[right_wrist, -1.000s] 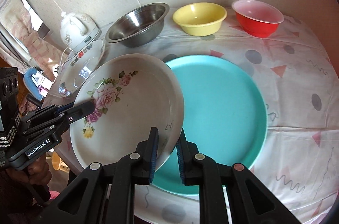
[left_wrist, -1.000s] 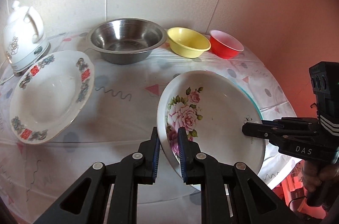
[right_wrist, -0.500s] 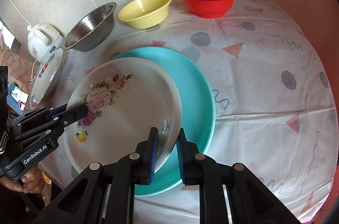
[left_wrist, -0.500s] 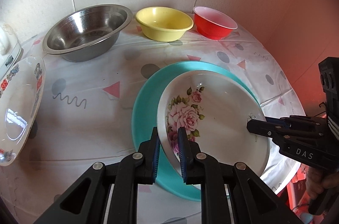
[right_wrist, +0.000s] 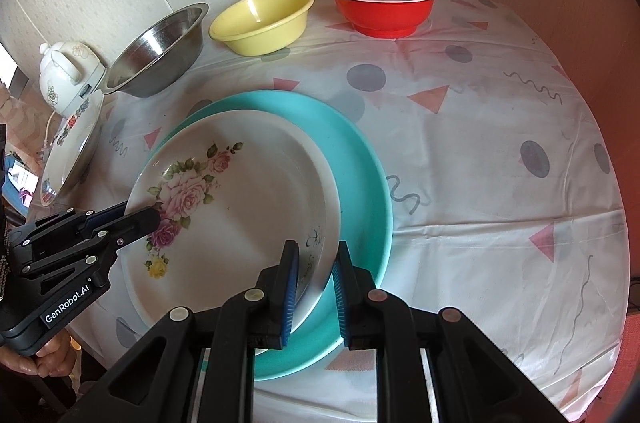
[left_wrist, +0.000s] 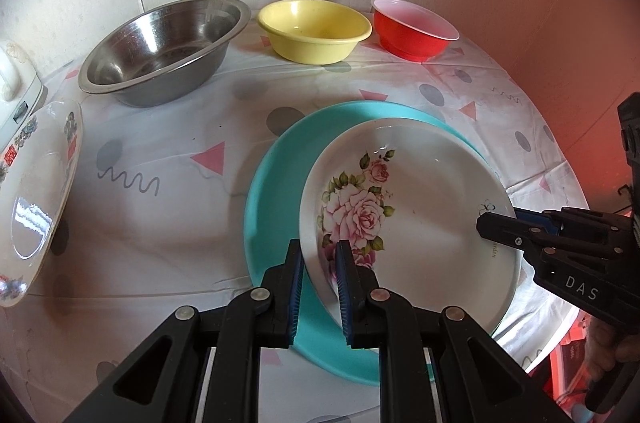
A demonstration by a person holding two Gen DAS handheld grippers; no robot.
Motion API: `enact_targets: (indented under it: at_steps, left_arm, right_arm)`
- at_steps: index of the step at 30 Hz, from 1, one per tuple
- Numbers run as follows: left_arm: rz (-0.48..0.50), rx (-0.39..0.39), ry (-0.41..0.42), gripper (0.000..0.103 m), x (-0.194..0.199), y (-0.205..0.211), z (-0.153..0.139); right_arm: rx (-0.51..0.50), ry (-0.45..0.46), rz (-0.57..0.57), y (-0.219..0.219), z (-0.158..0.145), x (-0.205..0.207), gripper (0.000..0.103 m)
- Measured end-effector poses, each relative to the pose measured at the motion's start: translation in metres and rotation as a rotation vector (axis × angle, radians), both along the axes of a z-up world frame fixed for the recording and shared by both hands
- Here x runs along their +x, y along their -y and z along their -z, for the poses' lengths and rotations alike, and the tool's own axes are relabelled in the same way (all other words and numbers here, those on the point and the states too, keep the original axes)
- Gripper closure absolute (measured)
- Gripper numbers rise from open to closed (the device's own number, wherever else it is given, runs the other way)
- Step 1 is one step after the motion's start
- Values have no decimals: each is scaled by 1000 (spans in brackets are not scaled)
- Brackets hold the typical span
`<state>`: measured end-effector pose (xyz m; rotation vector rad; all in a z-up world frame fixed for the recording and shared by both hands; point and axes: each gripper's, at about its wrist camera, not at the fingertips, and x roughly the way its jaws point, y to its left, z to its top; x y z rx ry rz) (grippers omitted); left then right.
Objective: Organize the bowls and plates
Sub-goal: 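Lift the rose-print bowl with the left tool and lower it onto the teal plate, then open the left tool and withdraw from the rose-print bowl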
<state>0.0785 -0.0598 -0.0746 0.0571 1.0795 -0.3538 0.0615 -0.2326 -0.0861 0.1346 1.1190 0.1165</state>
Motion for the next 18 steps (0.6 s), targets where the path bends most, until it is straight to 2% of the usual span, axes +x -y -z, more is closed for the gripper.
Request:
enact_targets:
  at_steps: [10,18]
  left_arm:
    - [-22,15,10,87,0,2,-1]
    - [-48,-5,18,87,-2,-5,-6]
  right_arm:
    - [12,-12,18,0,0,-1,85]
    - [35,-7,31,1,-4,-2,77]
